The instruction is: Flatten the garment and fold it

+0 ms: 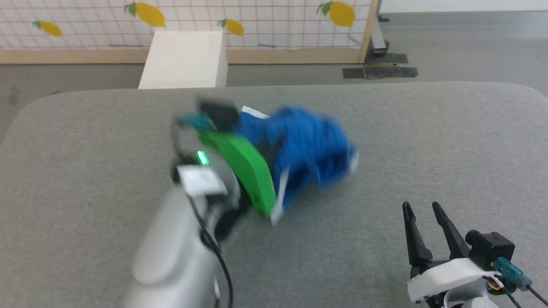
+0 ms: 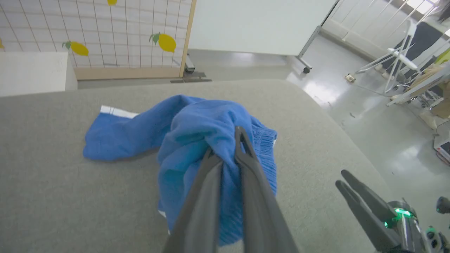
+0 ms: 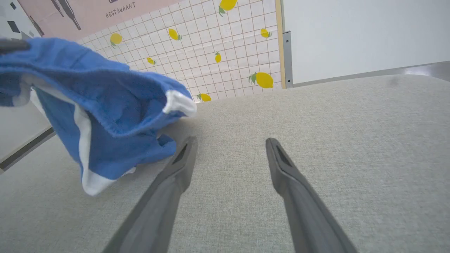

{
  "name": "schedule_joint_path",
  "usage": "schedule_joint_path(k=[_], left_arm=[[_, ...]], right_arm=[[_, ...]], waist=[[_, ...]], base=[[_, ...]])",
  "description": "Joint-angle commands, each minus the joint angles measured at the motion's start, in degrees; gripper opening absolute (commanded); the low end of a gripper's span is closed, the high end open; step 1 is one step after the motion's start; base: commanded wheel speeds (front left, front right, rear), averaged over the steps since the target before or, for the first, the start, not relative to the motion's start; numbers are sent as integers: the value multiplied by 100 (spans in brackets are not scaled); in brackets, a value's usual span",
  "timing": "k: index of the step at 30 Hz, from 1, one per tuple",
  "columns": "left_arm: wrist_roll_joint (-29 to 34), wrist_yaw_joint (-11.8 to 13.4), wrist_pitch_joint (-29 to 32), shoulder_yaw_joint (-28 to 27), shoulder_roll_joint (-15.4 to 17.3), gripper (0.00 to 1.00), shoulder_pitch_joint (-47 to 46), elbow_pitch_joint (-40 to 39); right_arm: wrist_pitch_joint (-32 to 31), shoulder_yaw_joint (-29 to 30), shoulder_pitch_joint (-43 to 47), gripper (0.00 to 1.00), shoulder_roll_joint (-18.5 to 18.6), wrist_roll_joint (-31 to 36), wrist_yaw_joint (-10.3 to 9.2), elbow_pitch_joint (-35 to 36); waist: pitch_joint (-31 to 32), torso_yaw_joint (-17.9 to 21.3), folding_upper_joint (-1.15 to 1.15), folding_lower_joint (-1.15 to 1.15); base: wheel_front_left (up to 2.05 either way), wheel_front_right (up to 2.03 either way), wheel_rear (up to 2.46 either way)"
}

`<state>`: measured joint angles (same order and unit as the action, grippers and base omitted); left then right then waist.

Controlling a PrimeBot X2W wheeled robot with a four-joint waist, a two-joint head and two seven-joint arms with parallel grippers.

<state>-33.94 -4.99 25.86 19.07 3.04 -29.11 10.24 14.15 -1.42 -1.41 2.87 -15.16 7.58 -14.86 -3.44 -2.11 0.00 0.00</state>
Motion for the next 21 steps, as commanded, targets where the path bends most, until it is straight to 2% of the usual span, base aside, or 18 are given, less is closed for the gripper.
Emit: schedule_joint_path(k=[1,7,9,10,11,14,16,21], left_arm=[[-105,61,36,248,-12,0,287,127],[-431,328,187,1216,-14,0,1142,880],[-569,444,133,1302,-15,0,1280,1061],[-612,485,73,1313,-15,31,1298,1099],[-699,548,-72,1268,-15,100,1297,1084],[-942,659,-494,1038,-15,100,1195,880],[-1049,630,-876,766,-6,100,1099,644],[-665,648,-2255,75,444,100,1039,80]], right_arm=[[42,-4,-8,100,0,-30,-9,-20],[65,25,-69,100,0,-35,-9,-92],[70,42,-57,100,0,-32,-9,-108],[72,55,-45,100,0,-31,-9,-117],[74,75,-26,100,0,-30,-9,-126],[78,162,56,100,0,-28,-9,-148],[79,175,109,100,0,-21,-9,-170],[82,167,199,100,0,-19,-9,-188]], waist=[[-7,186,0,0],[-40,487,0,0],[-35,530,0,0],[-24,535,0,0],[-6,526,0,0],[68,438,0,0],[142,372,0,0],[350,207,0,0]], base=[[0,0,0],[0,0,0],[0,0,0],[0,0,0],[0,0,0],[0,0,0],[0,0,0],[0,0,0]])
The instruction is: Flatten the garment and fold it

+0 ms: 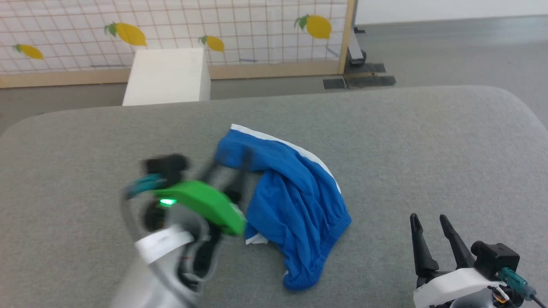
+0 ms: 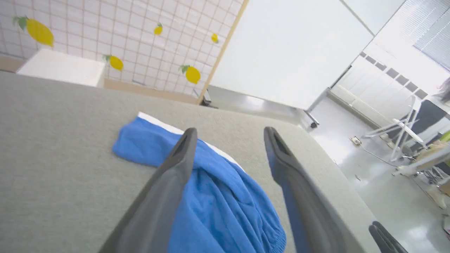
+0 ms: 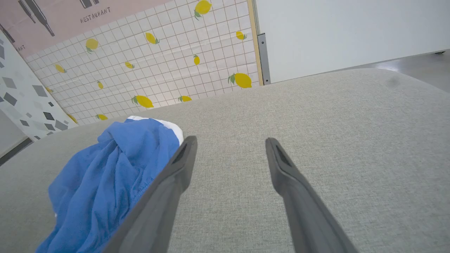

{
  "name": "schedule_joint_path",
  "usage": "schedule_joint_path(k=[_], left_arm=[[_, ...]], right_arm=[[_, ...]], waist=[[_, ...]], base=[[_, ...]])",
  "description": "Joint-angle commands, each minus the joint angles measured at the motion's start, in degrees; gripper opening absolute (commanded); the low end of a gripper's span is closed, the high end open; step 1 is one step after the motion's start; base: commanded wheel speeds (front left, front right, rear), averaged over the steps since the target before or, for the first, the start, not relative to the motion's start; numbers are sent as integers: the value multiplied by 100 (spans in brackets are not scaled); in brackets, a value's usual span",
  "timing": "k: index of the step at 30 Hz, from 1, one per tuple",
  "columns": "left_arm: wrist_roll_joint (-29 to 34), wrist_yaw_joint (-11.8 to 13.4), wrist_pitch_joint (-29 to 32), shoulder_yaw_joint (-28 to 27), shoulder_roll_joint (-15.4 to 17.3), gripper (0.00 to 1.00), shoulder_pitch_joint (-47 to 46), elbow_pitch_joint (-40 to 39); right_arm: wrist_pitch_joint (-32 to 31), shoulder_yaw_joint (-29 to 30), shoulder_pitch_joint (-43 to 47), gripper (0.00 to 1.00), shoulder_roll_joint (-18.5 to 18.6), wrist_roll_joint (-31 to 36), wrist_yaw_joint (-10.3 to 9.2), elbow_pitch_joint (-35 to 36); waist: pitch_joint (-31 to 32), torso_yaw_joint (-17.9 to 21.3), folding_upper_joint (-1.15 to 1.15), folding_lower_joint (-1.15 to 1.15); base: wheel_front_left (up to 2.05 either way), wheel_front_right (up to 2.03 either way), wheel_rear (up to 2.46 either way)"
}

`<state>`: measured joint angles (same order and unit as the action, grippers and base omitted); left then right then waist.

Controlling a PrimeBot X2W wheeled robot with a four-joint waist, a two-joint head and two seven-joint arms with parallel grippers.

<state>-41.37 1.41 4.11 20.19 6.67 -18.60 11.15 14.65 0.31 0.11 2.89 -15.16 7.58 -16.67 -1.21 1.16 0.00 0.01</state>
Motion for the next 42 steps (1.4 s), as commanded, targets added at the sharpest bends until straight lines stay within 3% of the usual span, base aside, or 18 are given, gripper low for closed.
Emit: schedule_joint_path(k=[1,6,12,15,22,29,32,37,38,39,42], left_arm=[[192,12,-381,-135,166,100,41,-70],[1115,289,-1721,-376,675,100,709,-111],[1740,687,-1906,-758,564,100,1691,-463],[1969,732,-1909,-944,419,100,2010,-744],[2322,606,-1910,-1168,150,100,2227,-1072],[2577,404,-1911,-1136,-66,100,1896,-1062],[2599,310,-1911,-1170,-136,100,1777,-992],[2622,234,-1911,-1300,-233,100,1796,-929],[2627,216,-1911,-1323,-243,100,1811,-919],[2631,191,-1911,-1357,-254,100,1825,-900],[2625,118,-1911,-1456,-280,100,1842,-852]], right_arm=[[31,-13,61,100,-2,-20,-9,-6],[-48,-99,136,100,-2,51,-9,-33],[-456,-83,188,100,-2,164,-9,-43],[-866,-33,151,100,-2,158,-9,-19],[-2609,-435,-507,100,-2,179,-9,16],[-4288,-999,-1313,100,-2,476,-9,-728],[-4390,-1271,-1467,100,-2,424,-9,-971],[-4034,-1547,-1581,100,-2,351,-9,-1292],[-3998,-1565,-1594,37,-2,342,-9,-1345],[-3941,-1582,-1616,0,-2,343,-9,-1388],[-3718,-1356,-1662,0,-2,290,-9,-1383]], waist=[[164,-144,0,-1],[305,-199,0,-1],[283,-312,0,-1],[244,-378,0,-1],[58,-504,0,-1],[-288,-708,0,-1],[-396,-763,0,-1],[-445,-759,0,-1],[-445,-752,0,-1],[-440,-742,0,-1],[-411,-720,0,-1]], base=[[0,0,0],[0,0,0],[0,0,0],[0,0,0],[0,0,0],[0,0,0],[0,0,0],[0,0,0],[0,0,0],[0,0,0],[0,0,0]])
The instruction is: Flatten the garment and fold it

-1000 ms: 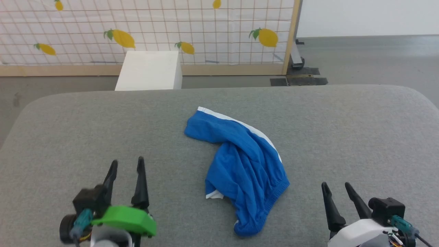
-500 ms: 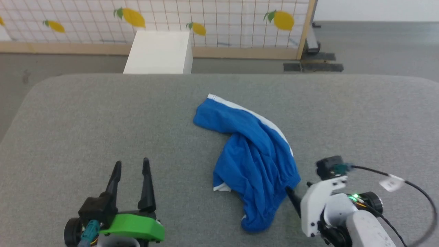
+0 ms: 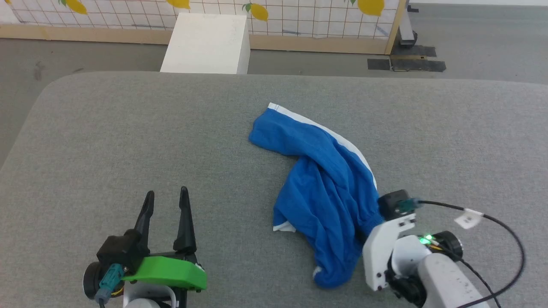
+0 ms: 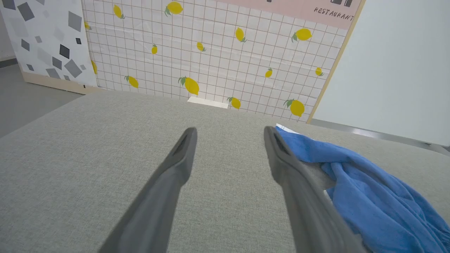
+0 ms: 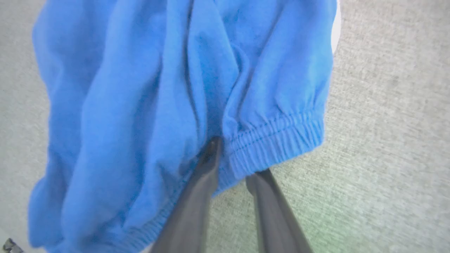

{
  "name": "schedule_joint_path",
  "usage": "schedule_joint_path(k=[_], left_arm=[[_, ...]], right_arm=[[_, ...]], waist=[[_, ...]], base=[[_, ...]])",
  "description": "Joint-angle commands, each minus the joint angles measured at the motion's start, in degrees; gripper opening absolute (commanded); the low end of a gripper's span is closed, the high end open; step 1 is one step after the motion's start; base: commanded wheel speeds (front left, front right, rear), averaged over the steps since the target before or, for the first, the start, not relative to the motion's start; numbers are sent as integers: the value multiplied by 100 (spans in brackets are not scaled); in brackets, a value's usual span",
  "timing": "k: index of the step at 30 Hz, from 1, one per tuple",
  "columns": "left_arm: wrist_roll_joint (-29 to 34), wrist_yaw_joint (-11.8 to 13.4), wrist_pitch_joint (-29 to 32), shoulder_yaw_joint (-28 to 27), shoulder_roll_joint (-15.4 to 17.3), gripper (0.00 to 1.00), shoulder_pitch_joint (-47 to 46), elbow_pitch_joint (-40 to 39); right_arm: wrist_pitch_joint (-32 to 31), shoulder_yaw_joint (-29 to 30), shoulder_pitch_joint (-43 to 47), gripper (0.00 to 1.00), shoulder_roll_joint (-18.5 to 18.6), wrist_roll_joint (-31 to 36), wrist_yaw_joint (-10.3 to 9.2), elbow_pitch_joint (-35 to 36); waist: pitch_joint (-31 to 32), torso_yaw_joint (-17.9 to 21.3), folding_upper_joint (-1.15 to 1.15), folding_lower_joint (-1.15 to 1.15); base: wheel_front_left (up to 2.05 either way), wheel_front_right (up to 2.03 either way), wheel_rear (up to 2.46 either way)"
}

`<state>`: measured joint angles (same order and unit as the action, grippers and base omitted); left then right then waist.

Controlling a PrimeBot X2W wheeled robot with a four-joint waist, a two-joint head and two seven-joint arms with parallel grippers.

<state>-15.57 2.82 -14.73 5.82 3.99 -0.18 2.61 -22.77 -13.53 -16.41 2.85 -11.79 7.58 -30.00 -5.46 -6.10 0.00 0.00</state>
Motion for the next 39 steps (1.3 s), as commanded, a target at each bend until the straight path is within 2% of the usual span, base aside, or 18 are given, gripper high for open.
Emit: schedule_joint_path(k=[1,3,4,8,11,13,14,15,18,23,27,30,32,35,39], left_arm=[[46,-36,-27,-30,-26,100,4,4],[40,-61,-27,-60,-46,100,12,4],[31,-97,-27,-104,-60,100,5,22],[41,-126,-27,-80,-85,100,23,32],[24,-162,-27,-82,-95,100,47,80],[10,-189,-27,-100,-100,100,60,116],[7,-200,-27,-102,-101,100,65,132],[5,-206,-27,-106,-102,100,69,145],[-6,-219,-27,-119,-106,100,67,174],[-170,-241,-27,-69,-109,100,21,213],[-405,-245,-18,163,-110,100,-162,374],[-479,-337,167,412,-110,100,-558,589],[-479,-423,518,609,-111,100,-926,830],[-526,-452,1526,892,-110,100,-1502,1396],[-645,-221,3078,1081,-100,100,-2141,2218]], right_arm=[[113,217,-20,0,3,-62,-9,0],[266,659,-34,0,56,-28,-9,176],[337,1149,-33,0,199,58,-9,390],[280,2203,55,0,498,458,-9,736],[174,2773,184,0,523,780,-9,879],[-5,3000,318,0,391,864,-9,866],[-55,3047,363,38,329,850,-9,866],[-66,3085,400,100,273,826,-9,879],[192,3218,458,100,130,661,-9,1037],[996,3713,647,100,13,307,-9,1450],[1339,3568,871,100,6,-113,-9,1476],[1478,3388,935,100,5,-282,-9,1510],[1522,3288,947,100,4,-338,-9,1546],[1522,3157,965,100,4,-418,-9,1581],[1503,3019,975,100,4,-447,-9,1626]], waist=[[34,3,0,0],[61,10,0,0],[85,21,0,0],[129,39,0,0],[139,61,0,0],[139,85,0,0],[139,94,0,0],[138,106,0,0],[135,153,0,0],[174,236,0,0],[151,505,0,0],[113,797,0,0],[74,1010,0,0],[-11,1331,0,0],[-137,1681,0,0]], base=[[0,0,0],[0,0,0],[0,0,0],[0,0,0],[0,0,0],[0,0,0],[0,0,0],[0,0,0],[0,0,0],[0,0,0],[0,0,0],[0,0,0],[0,0,0],[0,0,0],[0,0,0]])
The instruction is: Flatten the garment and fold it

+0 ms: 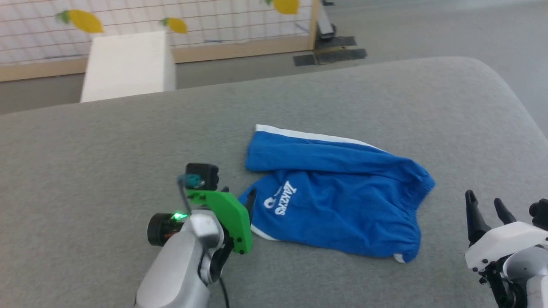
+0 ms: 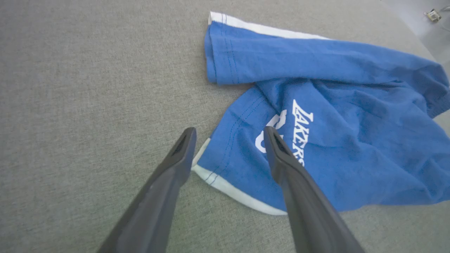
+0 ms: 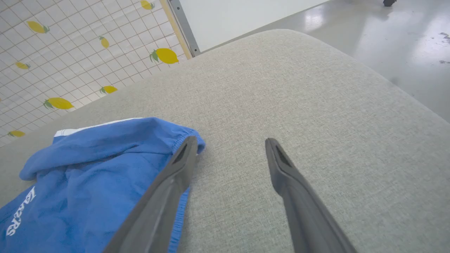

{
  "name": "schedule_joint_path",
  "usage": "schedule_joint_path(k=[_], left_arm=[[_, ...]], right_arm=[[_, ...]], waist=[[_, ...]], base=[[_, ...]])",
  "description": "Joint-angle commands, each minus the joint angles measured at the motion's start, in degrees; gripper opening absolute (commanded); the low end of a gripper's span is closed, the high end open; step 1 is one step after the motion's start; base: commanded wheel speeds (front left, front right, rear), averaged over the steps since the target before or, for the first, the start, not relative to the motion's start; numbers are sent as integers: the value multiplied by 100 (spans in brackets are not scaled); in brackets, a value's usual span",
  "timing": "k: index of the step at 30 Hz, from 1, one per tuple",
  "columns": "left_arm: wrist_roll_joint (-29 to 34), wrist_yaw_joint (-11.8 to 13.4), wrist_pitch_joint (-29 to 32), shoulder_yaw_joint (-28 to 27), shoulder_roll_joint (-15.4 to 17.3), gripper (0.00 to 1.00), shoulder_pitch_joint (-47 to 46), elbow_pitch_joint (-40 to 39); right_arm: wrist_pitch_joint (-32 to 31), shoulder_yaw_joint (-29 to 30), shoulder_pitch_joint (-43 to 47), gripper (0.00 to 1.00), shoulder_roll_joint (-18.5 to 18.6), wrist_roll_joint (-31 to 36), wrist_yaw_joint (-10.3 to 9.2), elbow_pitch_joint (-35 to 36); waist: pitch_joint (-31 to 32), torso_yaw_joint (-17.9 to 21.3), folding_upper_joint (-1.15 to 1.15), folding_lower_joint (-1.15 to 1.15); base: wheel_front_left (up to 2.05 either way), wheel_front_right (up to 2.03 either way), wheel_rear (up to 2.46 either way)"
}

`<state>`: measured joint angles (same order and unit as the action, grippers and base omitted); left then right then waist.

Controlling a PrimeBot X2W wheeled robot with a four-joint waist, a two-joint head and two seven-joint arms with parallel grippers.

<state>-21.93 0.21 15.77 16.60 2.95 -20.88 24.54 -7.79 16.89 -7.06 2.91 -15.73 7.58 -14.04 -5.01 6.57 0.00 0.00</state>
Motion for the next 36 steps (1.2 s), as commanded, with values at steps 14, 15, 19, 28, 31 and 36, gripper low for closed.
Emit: schedule_joint_path(k=[14,15,19,28,31,36], left_arm=[[-1317,159,399,-636,11,0,199,142],[-1414,195,261,-740,9,0,304,-54],[-1639,467,-58,-1168,42,0,859,-901],[-1574,1260,285,-1469,237,0,2708,-2131],[-1577,1508,645,-1357,217,0,3258,-2280],[-1830,1654,1049,-1210,138,0,3746,-2416]], right_arm=[[134,-125,142,100,-2,-236,-9,25],[116,-125,165,100,-2,-224,-9,35],[46,-193,257,100,-3,-233,-9,49],[68,-520,347,100,-3,-405,-9,-86],[81,-612,318,100,-3,-428,-9,-123],[74,-728,270,100,-3,-446,-9,-189]], waist=[[-9,208,0,0],[45,74,0,0],[198,-469,0,0],[329,-1551,0,0],[315,-1746,0,0],[289,-1856,0,0]], base=[[0,0,0],[0,0,0],[0,0,0],[0,0,0],[0,0,0],[0,0,0]])
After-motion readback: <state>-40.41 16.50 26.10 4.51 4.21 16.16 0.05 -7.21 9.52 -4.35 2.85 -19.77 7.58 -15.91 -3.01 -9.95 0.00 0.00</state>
